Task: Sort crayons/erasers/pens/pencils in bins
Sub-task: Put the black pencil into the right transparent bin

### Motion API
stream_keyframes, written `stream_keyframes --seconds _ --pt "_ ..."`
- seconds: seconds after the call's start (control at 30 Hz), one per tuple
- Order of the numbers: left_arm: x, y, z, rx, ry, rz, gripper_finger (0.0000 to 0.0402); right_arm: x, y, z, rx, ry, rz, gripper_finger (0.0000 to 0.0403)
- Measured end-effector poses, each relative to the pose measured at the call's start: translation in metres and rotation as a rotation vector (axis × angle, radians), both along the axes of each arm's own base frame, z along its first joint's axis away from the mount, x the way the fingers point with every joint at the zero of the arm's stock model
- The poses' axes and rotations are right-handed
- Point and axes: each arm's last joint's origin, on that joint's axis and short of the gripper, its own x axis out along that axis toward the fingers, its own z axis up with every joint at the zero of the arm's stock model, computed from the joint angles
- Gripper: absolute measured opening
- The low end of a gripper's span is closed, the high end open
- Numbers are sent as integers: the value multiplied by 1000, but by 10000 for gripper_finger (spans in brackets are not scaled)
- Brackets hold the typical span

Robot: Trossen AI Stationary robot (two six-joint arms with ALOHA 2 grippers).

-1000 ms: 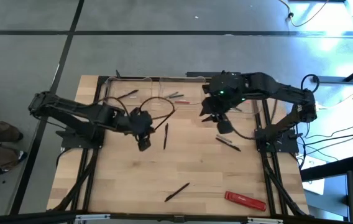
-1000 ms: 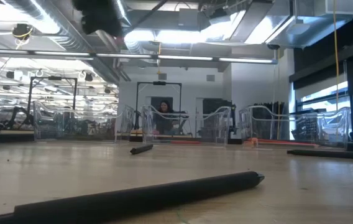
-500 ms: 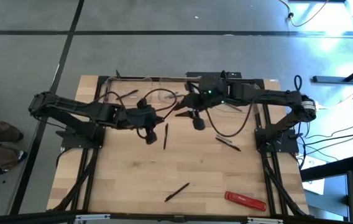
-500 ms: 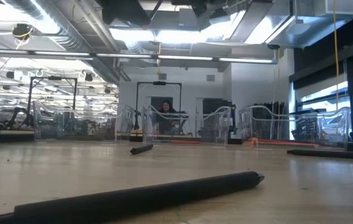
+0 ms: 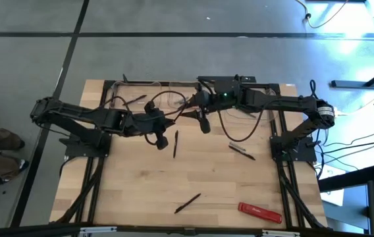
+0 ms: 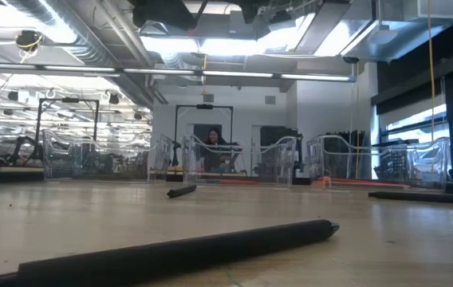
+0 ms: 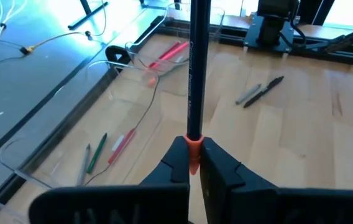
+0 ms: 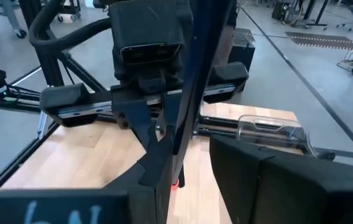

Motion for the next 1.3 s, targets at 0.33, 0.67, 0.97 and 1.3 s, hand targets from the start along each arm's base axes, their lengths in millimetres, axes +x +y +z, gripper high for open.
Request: stream_keyframes --seconds 0.33,0.67,0.97,1.3 --pt "0 2 0 -2 -2 8 4 1 0 3 21 -32 -7 104" --pt "0 4 0 -1 -1 18 4 1 0 3 16 -32 -1 25" --pt "1 13 0 -17 -7 50 43 1 0 3 10 -31 -9 37" --pt "1 13 0 -8 2 46 86 0 0 2 12 -17 -8 26"
